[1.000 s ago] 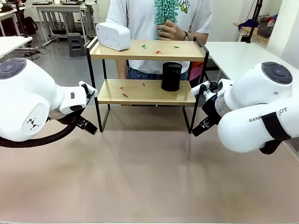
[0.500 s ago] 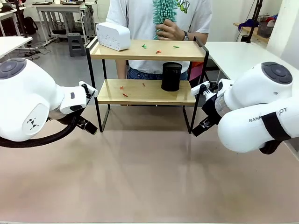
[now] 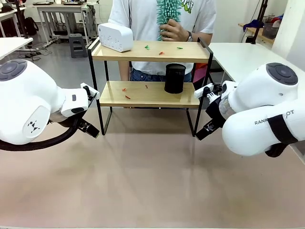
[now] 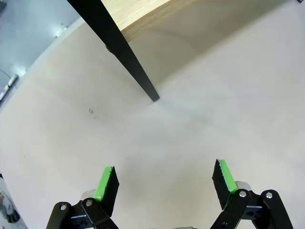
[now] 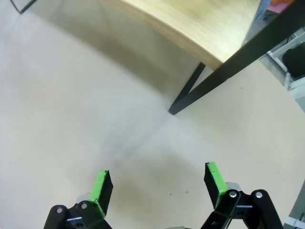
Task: Clean the shelf.
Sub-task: Pick up the Duster from the human.
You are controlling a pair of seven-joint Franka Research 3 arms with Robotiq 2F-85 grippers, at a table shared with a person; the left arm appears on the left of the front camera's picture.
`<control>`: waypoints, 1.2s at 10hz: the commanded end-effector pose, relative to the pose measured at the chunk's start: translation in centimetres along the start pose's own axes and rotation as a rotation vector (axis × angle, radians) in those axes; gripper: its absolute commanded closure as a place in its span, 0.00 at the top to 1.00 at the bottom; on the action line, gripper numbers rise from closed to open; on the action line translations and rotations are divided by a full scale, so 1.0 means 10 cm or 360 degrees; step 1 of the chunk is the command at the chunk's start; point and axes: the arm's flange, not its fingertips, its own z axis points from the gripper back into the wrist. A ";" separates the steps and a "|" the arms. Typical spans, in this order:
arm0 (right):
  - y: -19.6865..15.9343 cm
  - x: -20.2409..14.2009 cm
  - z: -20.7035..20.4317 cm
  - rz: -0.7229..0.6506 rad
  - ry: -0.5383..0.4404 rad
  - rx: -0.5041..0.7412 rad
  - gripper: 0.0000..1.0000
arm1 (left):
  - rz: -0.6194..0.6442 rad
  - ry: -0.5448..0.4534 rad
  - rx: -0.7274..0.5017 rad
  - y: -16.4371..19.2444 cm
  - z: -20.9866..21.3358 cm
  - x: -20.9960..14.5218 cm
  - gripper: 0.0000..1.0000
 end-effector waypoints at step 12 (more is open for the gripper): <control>-2.47 -2.76 2.24 -0.1664 -0.0611 0.1246 1.00 | 0.1505 -0.0899 -0.1284 2.43 0.86 -2.06 1.00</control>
